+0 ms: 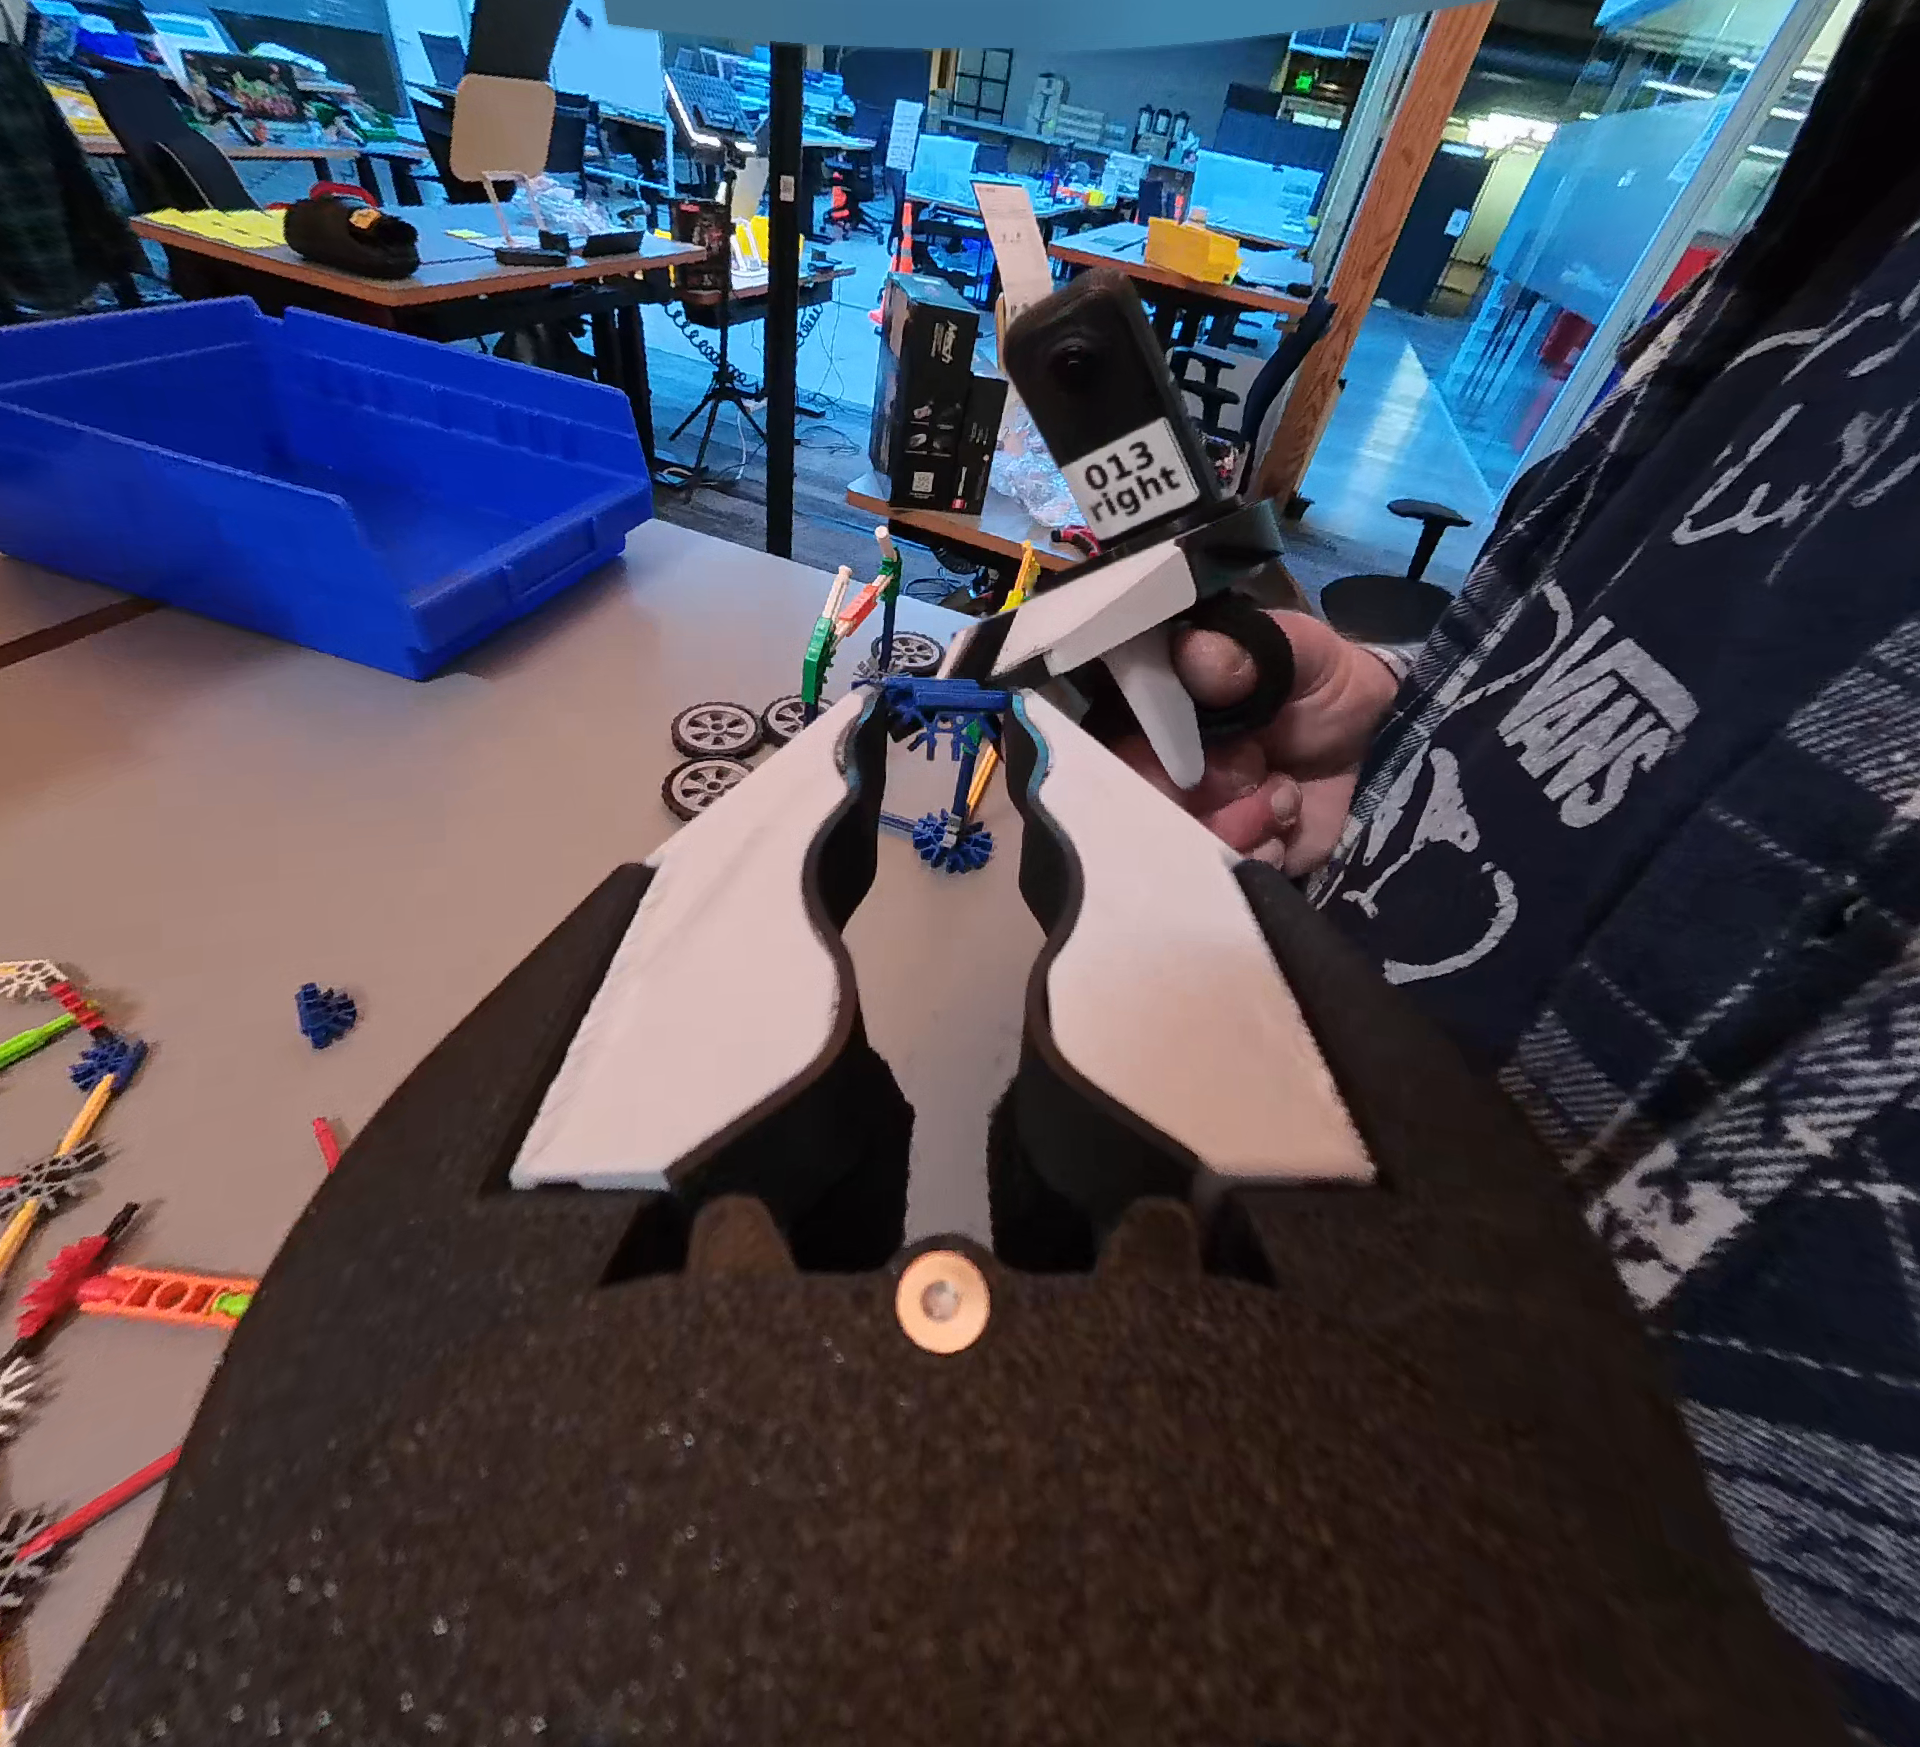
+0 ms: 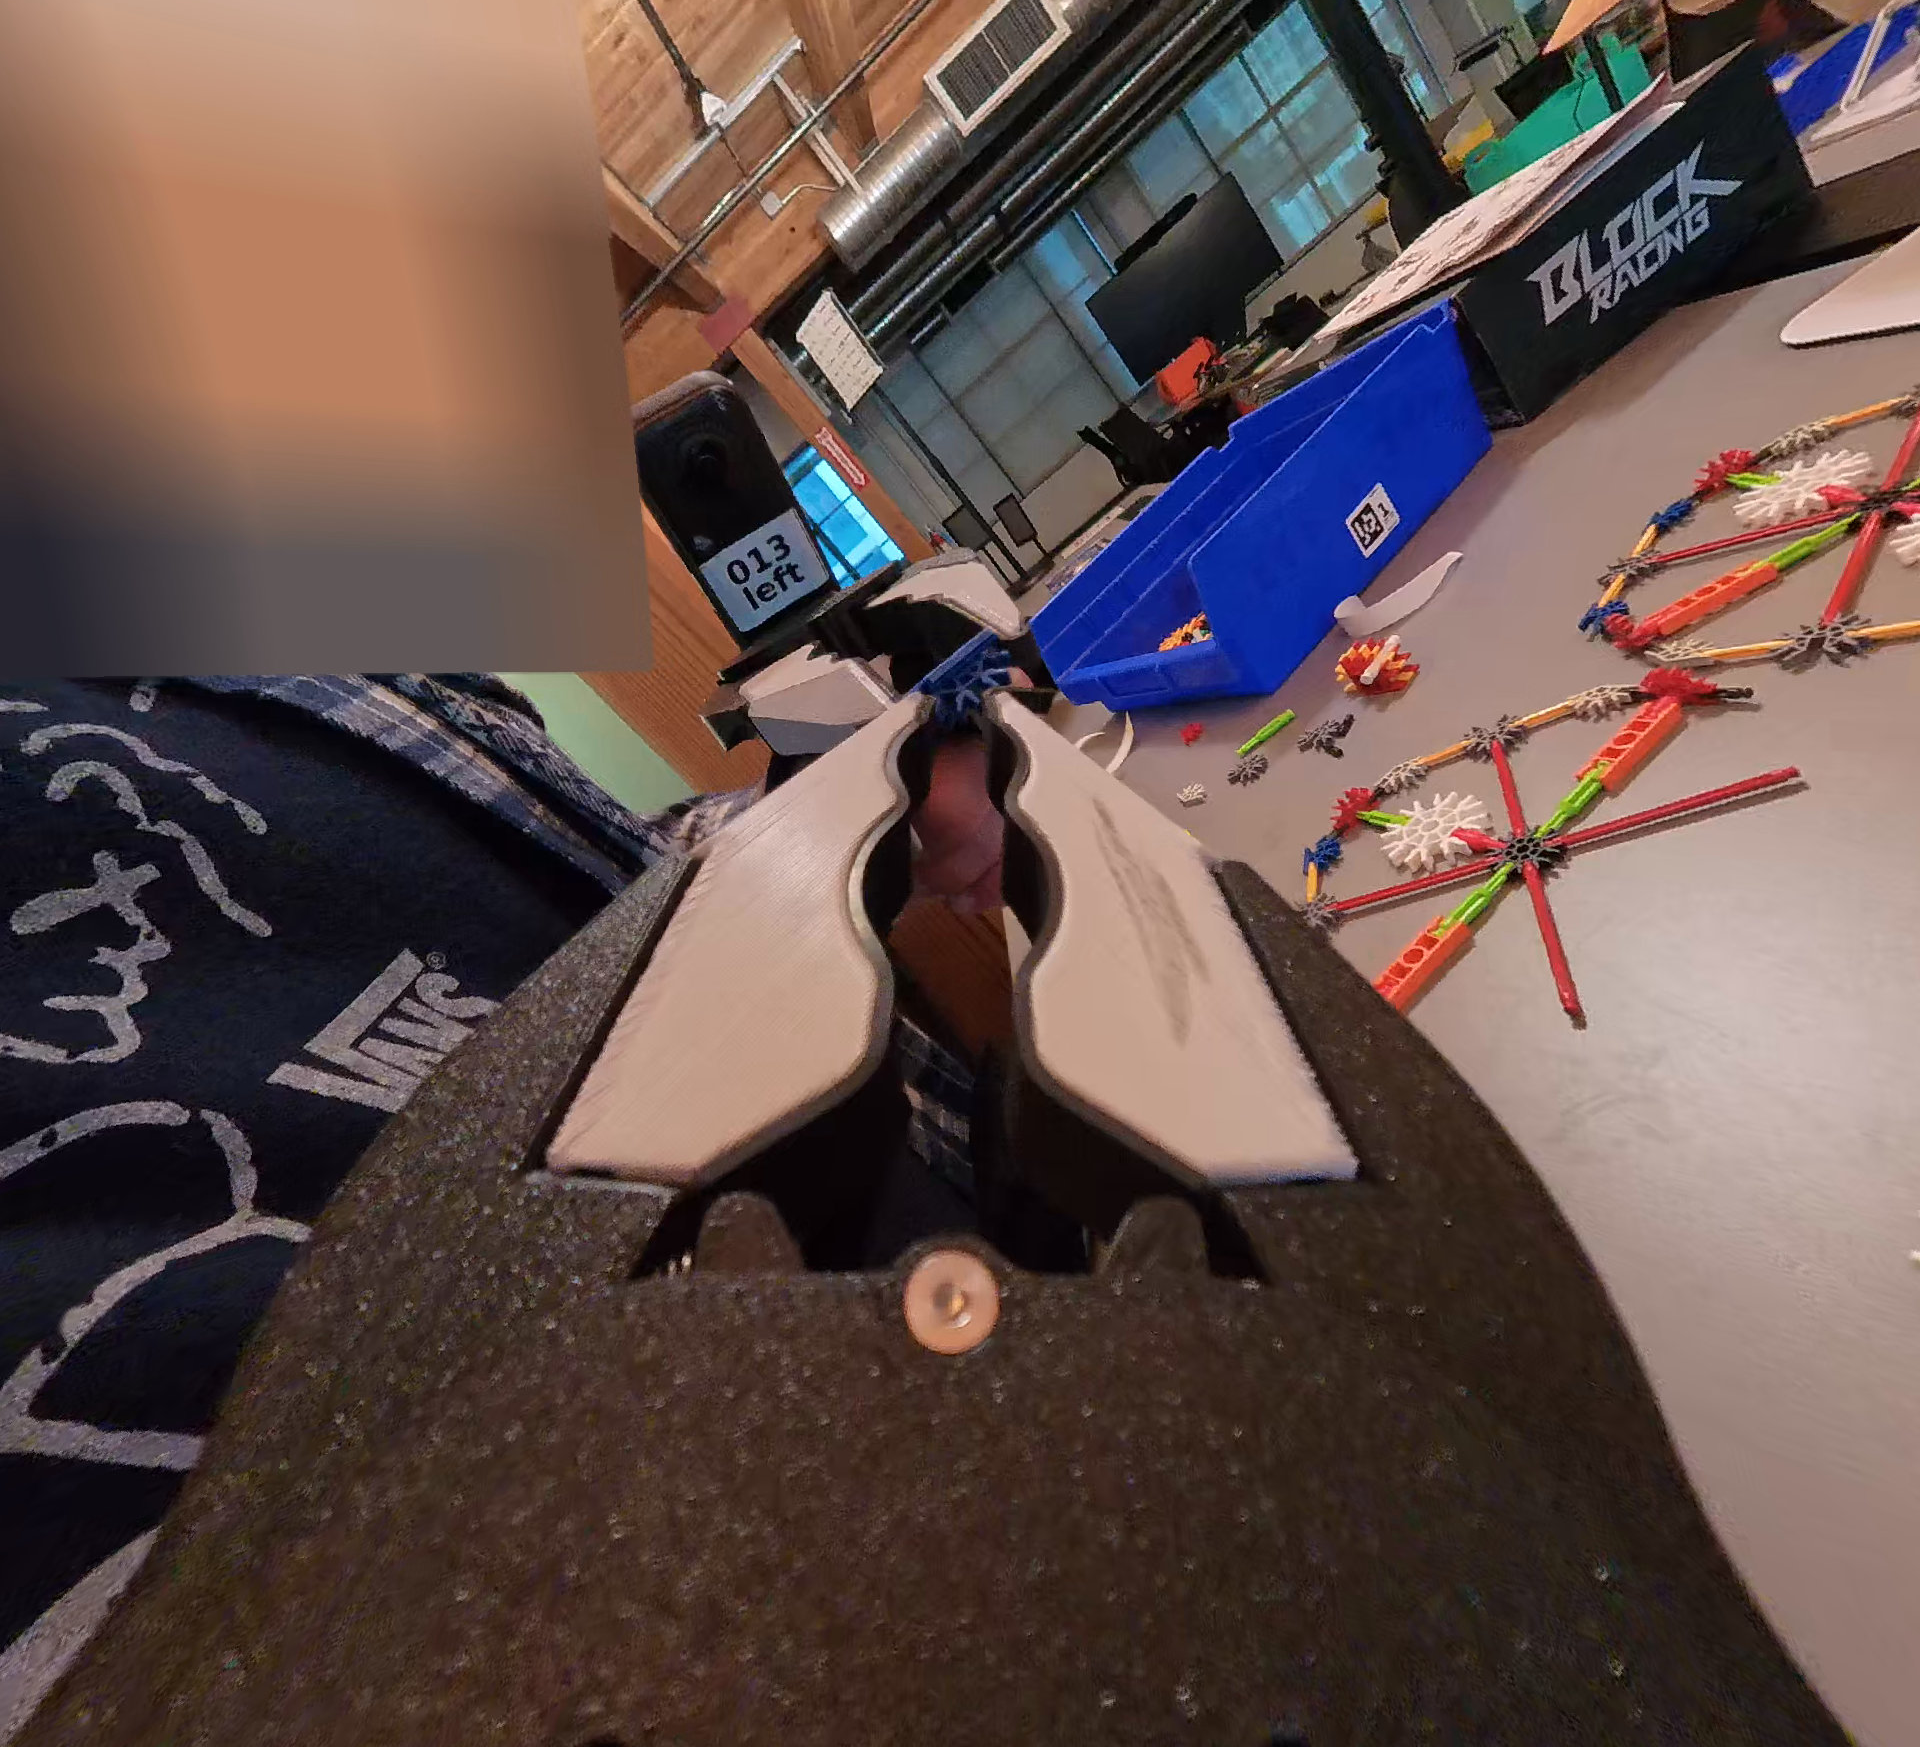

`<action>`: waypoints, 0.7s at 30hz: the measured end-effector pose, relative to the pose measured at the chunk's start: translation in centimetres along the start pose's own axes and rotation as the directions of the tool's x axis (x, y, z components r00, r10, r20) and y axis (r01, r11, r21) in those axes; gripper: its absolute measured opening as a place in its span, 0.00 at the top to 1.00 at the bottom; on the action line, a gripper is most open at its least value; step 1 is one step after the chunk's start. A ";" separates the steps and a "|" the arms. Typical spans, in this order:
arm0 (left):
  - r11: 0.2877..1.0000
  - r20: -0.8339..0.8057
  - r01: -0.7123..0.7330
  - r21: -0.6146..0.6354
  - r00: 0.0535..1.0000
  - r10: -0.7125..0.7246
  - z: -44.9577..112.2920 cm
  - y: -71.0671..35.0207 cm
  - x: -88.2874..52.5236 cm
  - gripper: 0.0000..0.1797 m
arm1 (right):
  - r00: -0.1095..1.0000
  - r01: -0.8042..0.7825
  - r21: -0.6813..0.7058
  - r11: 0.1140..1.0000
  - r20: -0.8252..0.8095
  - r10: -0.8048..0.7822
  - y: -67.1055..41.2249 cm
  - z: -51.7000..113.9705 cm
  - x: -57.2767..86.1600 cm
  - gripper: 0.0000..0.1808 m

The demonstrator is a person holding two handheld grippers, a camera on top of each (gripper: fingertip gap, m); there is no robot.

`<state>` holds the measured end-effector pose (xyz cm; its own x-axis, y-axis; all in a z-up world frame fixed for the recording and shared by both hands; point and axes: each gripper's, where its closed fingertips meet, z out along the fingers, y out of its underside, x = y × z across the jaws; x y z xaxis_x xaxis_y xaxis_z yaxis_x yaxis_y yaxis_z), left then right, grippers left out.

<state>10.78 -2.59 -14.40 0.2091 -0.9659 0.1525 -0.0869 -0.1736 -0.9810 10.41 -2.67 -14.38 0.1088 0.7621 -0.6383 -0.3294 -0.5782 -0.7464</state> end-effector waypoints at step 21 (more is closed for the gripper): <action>0.996 -0.047 0.068 0.061 0.997 -0.065 0.8 -0.4 0.3 0.89 | 0.949 -0.277 0.087 0.957 0.182 0.258 0.1 -0.8 -0.5 0.92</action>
<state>11.71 -2.65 -14.03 0.1687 -0.9605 0.2214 -0.0131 -0.2268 -0.9739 11.07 -3.30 -14.31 -0.1527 0.6269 -0.7640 -0.4270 -0.7391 -0.5210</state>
